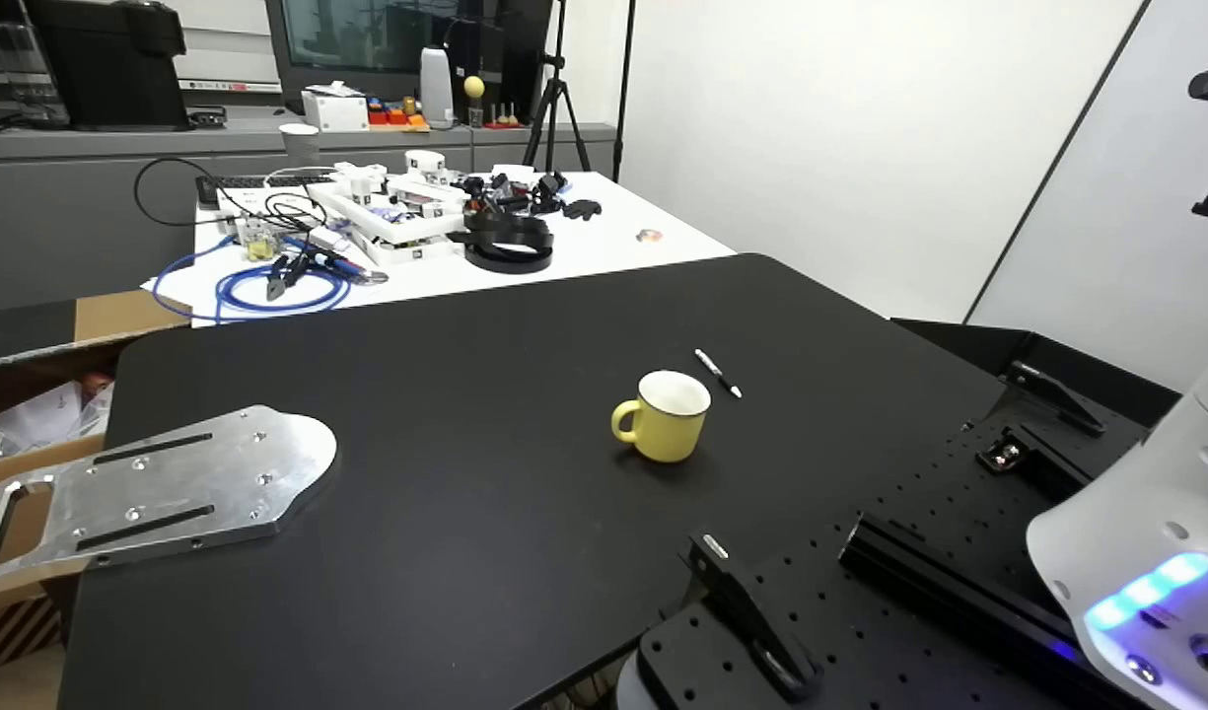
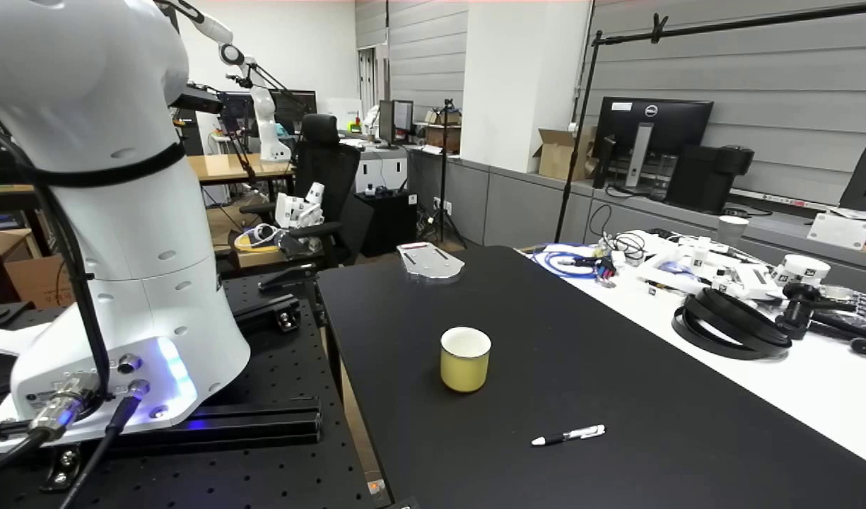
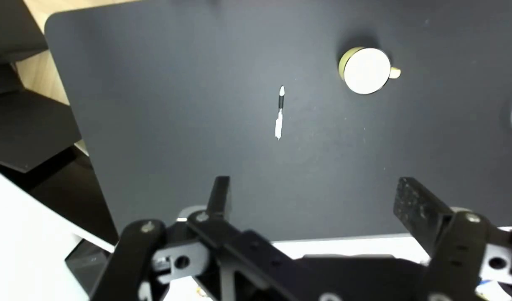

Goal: Pick the pen and put it in the cup

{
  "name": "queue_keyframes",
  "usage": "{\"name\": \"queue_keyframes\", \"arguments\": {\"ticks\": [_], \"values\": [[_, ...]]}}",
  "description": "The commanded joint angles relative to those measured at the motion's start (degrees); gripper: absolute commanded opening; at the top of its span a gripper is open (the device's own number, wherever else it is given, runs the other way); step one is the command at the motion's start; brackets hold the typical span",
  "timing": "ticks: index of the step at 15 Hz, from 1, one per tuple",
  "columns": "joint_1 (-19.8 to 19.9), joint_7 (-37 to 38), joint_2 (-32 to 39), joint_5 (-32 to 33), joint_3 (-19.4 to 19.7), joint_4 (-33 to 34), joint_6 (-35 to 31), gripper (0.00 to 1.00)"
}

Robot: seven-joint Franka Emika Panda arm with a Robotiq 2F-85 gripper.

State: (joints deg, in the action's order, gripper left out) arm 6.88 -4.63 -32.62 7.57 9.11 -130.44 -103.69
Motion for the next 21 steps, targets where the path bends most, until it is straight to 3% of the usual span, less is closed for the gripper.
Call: {"name": "queue_keyframes", "arguments": {"ticks": [1,7,11,12,15,21], "values": [[0.9,-1.8,3.1,2.2,0.8,3.1,-6.8,1.00],[2.7,-4.3,15.4,0.6,5.0,8.6,-18.4,1.00],[4.1,-2.1,24.6,-1.5,6.0,14.5,-17.7,1.00],[4.0,-4.0,19.5,-1.0,5.4,9.2,-19.4,1.00],[4.6,-3.6,24.1,-1.2,5.5,12.4,-19.4,1.00],[4.6,-3.5,24.6,-1.2,5.5,13.4,-19.1,1.00]]}}
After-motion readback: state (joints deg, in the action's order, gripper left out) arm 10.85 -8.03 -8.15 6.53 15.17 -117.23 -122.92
